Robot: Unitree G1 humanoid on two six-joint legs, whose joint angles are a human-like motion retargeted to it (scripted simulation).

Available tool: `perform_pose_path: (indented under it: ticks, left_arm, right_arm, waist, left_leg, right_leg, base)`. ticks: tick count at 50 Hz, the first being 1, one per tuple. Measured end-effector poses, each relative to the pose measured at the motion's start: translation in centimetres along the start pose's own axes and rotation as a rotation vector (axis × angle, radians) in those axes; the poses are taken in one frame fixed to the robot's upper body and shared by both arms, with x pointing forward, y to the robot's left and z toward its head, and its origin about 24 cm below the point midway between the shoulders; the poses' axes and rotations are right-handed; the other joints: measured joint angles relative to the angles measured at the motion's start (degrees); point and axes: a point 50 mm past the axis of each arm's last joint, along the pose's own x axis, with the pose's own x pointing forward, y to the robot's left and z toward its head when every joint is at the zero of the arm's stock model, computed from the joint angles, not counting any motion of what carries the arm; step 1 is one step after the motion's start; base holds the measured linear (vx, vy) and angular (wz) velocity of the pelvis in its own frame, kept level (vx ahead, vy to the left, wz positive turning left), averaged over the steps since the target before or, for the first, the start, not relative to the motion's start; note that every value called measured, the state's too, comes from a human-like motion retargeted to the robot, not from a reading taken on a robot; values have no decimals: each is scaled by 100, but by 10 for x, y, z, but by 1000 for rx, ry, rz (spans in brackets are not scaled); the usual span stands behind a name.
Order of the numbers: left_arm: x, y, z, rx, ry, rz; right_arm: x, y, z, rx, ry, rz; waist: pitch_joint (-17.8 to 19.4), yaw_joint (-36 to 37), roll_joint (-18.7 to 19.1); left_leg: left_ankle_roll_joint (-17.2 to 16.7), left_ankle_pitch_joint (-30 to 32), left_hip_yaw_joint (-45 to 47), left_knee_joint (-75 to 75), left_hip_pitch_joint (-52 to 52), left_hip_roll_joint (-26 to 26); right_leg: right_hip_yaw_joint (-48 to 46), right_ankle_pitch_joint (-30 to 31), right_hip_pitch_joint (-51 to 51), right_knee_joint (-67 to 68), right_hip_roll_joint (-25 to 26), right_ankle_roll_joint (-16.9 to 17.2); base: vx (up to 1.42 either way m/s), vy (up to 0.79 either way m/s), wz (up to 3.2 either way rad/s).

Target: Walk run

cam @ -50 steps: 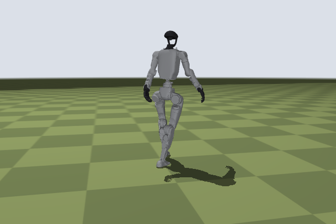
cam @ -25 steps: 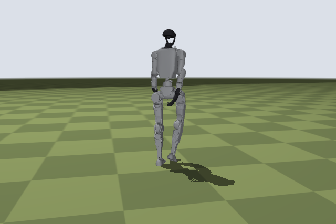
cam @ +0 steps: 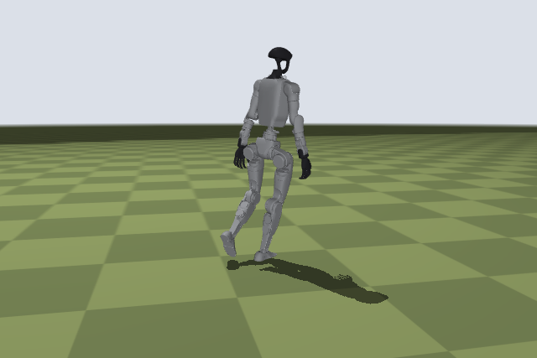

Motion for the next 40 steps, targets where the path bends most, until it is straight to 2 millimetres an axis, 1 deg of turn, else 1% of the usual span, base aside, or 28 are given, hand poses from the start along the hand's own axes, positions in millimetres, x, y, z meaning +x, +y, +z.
perform_pose_path:
  ticks: [2, 4, 5, 6, 8, 10, 11, 12, 13, 15, 16, 17, 18, 19, 20, 21, 22, 23, 24, 25, 27, 30, 32, 33, 35, 37, 38, 40]
  left_arm:
    - [-2, -31, -37, -1, 118, -76]
    - [-7, -59, -65, -14, 214, -193]
    - [-10, -72, -77, -21, 255, -258]
    - [-13, -81, -85, -19, 284, -314]
    - [-19, -96, -99, -7, 331, -398]
    - [-23, -101, -106, 27, 366, -441]
    - [-24, -99, -109, 49, 386, -444]
    - [-24, -96, -111, 69, 406, -442]
    - [-24, -90, -112, 86, 424, -432]
    - [-23, -74, -110, 101, 447, -385]
    - [-21, -65, -108, 87, 442, -347]
    - [-20, -57, -104, 67, 431, -310]
    - [-18, -50, -100, 34, 408, -271]
    - [-16, -41, -92, -5, 372, -232]
    - [-13, -29, -83, -48, 328, -194]
    - [-11, -12, -66, -79, 277, -157]
    - [-9, 6, -48, -113, 228, -119]
    - [-10, 24, -30, -151, 187, -78]
    - [-11, 40, -9, -184, 139, -34]
    - [-13, 56, 14, -215, 88, 11]
    - [-19, 75, 70, -265, -79, 87]
    - [-38, 90, 153, -306, -413, 120]
    - [-61, 99, 199, -327, -636, 77]
    - [-73, 105, 218, -333, -739, 54]
    - [-102, 117, 249, -332, -931, 19]
    - [-129, 131, 269, -302, -1087, 15]
    - [-142, 137, 275, -281, -1148, 26]
    - [-163, 153, 282, -241, -1232, 70]
  right_arm:
    - [-3, -12, 57, -10, -206, -1]
    - [-13, -22, 107, -42, -395, 24]
    - [-20, -27, 129, -61, -482, 33]
    - [-27, -34, 147, -79, -552, 28]
    - [-41, -48, 174, -121, -661, -4]
    - [-52, -66, 190, -161, -728, -66]
    - [-54, -73, 190, -176, -735, -102]
    - [-54, -78, 188, -186, -731, -137]
    - [-51, -82, 181, -189, -707, -170]
    - [-39, -84, 156, -169, -607, -218]
    - [-30, -80, 136, -151, -524, -214]
    - [-21, -73, 114, -136, -433, -201]
    - [-12, -63, 88, -126, -330, -169]
    - [-6, -49, 62, -119, -223, -122]
    - [-2, -34, 35, -113, -116, -67]
    - [0, -21, 11, -100, -17, -6]
    - [-1, -7, -14, -89, 78, 63]
    - [-4, 9, -38, -79, 164, 145]
    - [-10, 24, -61, -75, 238, 233]
    - [-17, 38, -84, -73, 305, 325]
    - [-36, 57, -126, -90, 440, 487]
    - [-66, 80, -180, -150, 619, 629]
    - [-84, 87, -207, -208, 693, 684]
    - [-93, 90, -219, -231, 726, 708]
    - [-110, 90, -242, -252, 793, 744]
    - [-126, 90, -259, -217, 866, 750]
    - [-132, 90, -266, -184, 903, 745]
    - [-140, 89, -273, -101, 962, 719]
  waist:
    - [83, 310, -155]
    - [193, 759, -290]
    - [256, 991, -334]
    - [330, 1221, -333]
    - [448, 1589, -332]
    - [534, 1791, -319]
    - [558, 1797, -302]
    - [569, 1785, -277]
    - [557, 1735, -237]
    - [434, 1716, -175]
    - [325, 1818, -150]
    - [221, 1917, -138]
    - [126, 2009, -150]
    - [103, 1903, -286]
    - [116, 1700, -483]
    - [218, 1557, -658]
    - [281, 1462, -738]
    - [265, 1461, -627]
    - [230, 1474, -358]
    - [184, 1492, -10]
    - [239, 1391, 83]
    - [388, 959, 194]
    - [446, 546, 274]
    - [457, 394, 305]
    - [459, 141, 285]
    - [417, -104, 283]
    - [388, -238, 327]
    - [313, -405, 464]
  left_leg:
    - [284, -491, 329, -688, -403, 257]
    - [369, -518, 834, -1703, -676, 585]
    - [424, -484, 1106, -2257, -765, 724]
    - [388, -500, 1223, -2833, -822, 755]
    - [332, -674, 1118, -3905, -1006, 641]
    - [191, -969, 575, -4779, -1284, 348]
    - [-160, -1125, 449, -5077, -1364, 279]
    - [-387, -1257, 424, -5291, -1416, 222]
    - [-368, -1339, 604, -5340, -1411, 190]
    - [7, -1295, 773, -4948, -1439, 282]
    - [-60, -1214, 1205, -4653, -1437, 540]
    - [-148, -1057, 1391, -4426, -1415, 721]
    - [-280, -749, 1082, -4336, -1353, 747]
    - [-259, -745, 870, -4058, -1325, 646]
    - [-160, -892, 707, -3685, -1313, 482]
    - [-43, -1191, 520, -3331, -1269, 182]
    - [76, -1453, 476, -3091, -1157, 55]
    - [198, -1644, 715, -3076, -908, 273]
    - [263, -1713, 695, -3205, -713, 556]
    - [298, -1722, 544, -3406, -545, 872]
    - [417, -1885, 539, -3449, -226, 756]
    - [390, -1677, 345, -4127, 479, 555]
    - [417, -1624, 212, -4613, 992, 345]
    - [428, -1640, 223, -4800, 1230, 262]
    - [394, -1739, 312, -5071, 1685, 87]
    - [342, -1899, 373, -5193, 2064, -69]
    - [290, -1959, 387, -5223, 2214, -83]
    - [129, -1967, 532, -5215, 2399, -20]
  right_leg:
    - [318, 74, 286, -134, 178, -155]
    - [829, 86, 539, -175, 392, -274]
    - [1007, 66, 673, -187, 468, -310]
    - [1099, 10, 838, -204, 504, -310]
    - [1435, -102, 1157, -199, 581, -310]
    - [1747, -137, 1460, -160, 624, -310]
    - [1658, -81, 1624, -148, 612, -310]
    - [1549, 16, 1779, -129, 616, -310]
    - [1403, 194, 1915, -96, 652, -310]
    - [1045, 827, 2085, -27, 747, -310]
    - [851, 1368, 2116, 101, 788, -246]
    - [699, 1940, 2126, 292, 809, -120]
    - [630, 2574, 2092, 610, 792, 133]
    - [532, 2887, 1843, 1439, 691, 403]
    - [420, 3039, 1487, 2522, 546, 681]
    - [229, 3039, 1169, 3563, 321, 920]
    - [-5, 3039, 901, 4324, 148, 1058]
    - [-323, 3039, 734, 4523, 79, 993]
    - [-624, 2936, 551, 4403, 270, 776]
    - [-916, 2781, 359, 4124, 592, 482]
    - [-788, 2147, -190, 4144, 745, 462]
    - [-702, 1268, -930, 3680, 591, 861]
    - [-953, 840, -1314, 2944, 119, 961]
    - [-1099, 750, -1468, 2492, -113, 954]
    - [-1385, 703, -1753, 1579, -599, 914]
    - [-1428, 538, -2086, 727, -886, 946]
    - [-1347, 479, -2247, 315, -899, 951]
    - [-1309, 272, -2479, -356, -830, 1019]
  base:
    - [87, -32, -317]
    - [88, -25, -331]
    - [96, -14, -307]
    - [111, -8, -281]
    - [126, 3, -219]
    - [102, 10, -122]
    - [105, 7, -45]
    - [122, 6, 7]
    - [123, 2, 22]
    - [128, -10, 3]
    - [147, -16, -63]
    - [157, -11, -108]
    - [150, -6, -60]
    - [148, -6, 18]
    - [134, -14, 100]
    - [122, -21, 108]
    - [116, -25, 56]
    - [113, -23, 2]
    - [100, -19, -37]
    - [93, -20, -22]
    - [107, -26, 21]
    - [94, -23, 78]
    - [79, -22, 76]
    - [86, -28, 25]
    - [91, -31, -12]
    - [109, -42, -14]
    - [116, -53, -25]
    - [96, -50, -46]
